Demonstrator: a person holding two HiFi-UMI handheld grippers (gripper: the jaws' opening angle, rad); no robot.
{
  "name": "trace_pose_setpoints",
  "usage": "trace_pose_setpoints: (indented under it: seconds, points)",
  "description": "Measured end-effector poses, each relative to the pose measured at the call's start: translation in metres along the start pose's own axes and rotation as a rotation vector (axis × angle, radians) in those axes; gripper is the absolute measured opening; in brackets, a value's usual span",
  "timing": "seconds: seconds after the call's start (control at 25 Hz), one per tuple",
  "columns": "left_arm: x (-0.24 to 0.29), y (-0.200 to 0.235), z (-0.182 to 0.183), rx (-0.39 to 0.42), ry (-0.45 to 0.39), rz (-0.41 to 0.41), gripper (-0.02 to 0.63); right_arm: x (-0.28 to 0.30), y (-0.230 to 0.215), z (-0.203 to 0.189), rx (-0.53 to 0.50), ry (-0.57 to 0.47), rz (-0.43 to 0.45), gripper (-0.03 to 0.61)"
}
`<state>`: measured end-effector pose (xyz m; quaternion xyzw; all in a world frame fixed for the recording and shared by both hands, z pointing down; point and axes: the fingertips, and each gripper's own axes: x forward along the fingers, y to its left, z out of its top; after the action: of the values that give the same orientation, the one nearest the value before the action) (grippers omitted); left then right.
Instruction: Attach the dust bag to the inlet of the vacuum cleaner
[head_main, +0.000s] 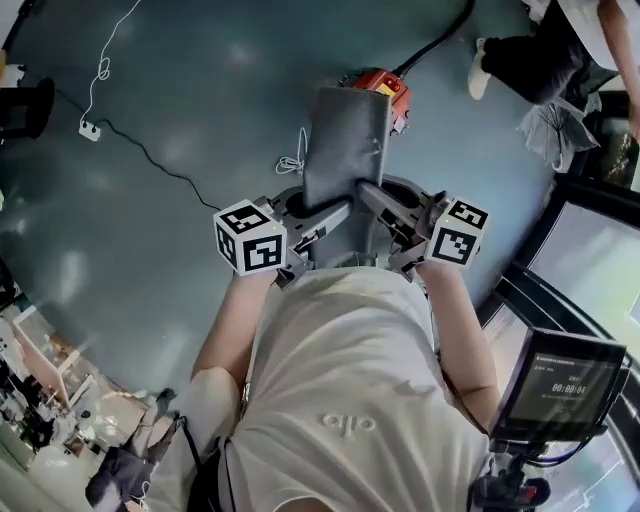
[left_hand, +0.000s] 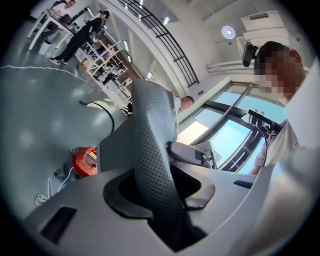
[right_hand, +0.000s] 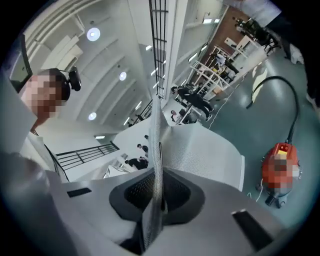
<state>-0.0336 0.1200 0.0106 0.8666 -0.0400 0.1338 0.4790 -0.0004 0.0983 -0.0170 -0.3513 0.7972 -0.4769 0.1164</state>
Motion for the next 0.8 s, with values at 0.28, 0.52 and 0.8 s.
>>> trace_pose_setpoints:
  seconds: [0.28,0.52,0.8]
  points:
    - [-0.077,0.051,0.004,-0.046,-0.105,0.298,0.229,0.048,-0.009,-0.001,-0.061,0.238,0.077,0.035]
    - [-0.031,0.164,-0.058,-0.238,-0.205,0.416,0.229,0.067,-0.151,-0.091,-0.236,0.525,0.117,0.035]
    - [0.052,0.284,-0.128,-0.519,-0.334,0.397,0.244,0.087,-0.292,-0.192,-0.368,0.618,0.030,0.035]
